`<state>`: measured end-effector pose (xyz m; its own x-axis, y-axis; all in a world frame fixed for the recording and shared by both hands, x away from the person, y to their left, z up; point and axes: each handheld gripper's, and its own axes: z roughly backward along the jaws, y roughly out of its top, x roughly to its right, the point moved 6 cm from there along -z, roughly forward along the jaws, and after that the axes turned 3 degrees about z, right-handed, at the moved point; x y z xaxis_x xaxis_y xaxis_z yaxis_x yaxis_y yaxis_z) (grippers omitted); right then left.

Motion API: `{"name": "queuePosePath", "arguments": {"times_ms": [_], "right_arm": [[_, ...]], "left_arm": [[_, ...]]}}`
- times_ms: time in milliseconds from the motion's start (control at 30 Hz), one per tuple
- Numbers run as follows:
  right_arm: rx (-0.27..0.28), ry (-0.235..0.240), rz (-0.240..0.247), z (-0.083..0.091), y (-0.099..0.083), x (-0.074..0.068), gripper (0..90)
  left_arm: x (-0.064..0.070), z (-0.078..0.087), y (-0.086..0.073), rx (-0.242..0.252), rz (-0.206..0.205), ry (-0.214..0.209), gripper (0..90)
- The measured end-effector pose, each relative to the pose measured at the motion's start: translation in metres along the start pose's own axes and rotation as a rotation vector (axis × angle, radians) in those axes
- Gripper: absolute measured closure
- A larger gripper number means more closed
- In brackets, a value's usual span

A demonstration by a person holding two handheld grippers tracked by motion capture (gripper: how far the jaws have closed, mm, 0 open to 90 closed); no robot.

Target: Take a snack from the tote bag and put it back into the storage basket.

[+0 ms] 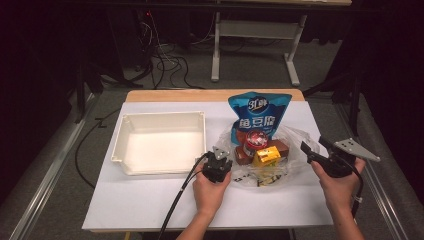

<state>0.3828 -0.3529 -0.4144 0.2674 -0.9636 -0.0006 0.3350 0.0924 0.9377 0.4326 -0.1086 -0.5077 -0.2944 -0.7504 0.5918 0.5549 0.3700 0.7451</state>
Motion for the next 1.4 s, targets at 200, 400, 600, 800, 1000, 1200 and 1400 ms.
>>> {"name": "queuePosePath", "arguments": {"times_ms": [200, 400, 600, 800, 1000, 1200, 1400], "right_arm": [[-0.154, 0.088, 0.074, -0.051, -0.016, -0.014, 52.2], [-0.227, 0.1, 0.026, -0.077, -0.038, -0.006, 71.3], [-0.272, 0.01, 0.061, -0.08, -0.035, 0.007, 90.0], [-0.35, -0.044, -0.031, -0.097, -0.047, 0.028, 90.0], [-0.425, -0.042, -0.03, -0.089, -0.076, 0.03, 90.0], [-0.406, 0.037, -0.009, -0.062, -0.087, 0.018, 90.0], [-0.408, 0.08, -0.017, -0.05, -0.092, -0.002, 90.0]], "left_arm": [[0.0, 0.0, 0.0, -0.003, 0.003, -0.003, 89.3], [0.0, 0.0, 0.001, -0.005, 0.011, -0.007, 89.2], [0.001, 0.001, 0.001, 0.003, -0.004, -0.011, 89.1], [-0.003, 0.0, 0.004, -0.008, 0.046, -0.006, 89.3], [-0.007, 0.002, 0.005, -0.027, 0.081, -0.001, 89.8], [-0.009, 0.001, 0.008, -0.028, 0.107, 0.005, 89.6], [-0.009, -0.005, 0.01, -0.016, 0.04, 0.042, 89.6]]}}
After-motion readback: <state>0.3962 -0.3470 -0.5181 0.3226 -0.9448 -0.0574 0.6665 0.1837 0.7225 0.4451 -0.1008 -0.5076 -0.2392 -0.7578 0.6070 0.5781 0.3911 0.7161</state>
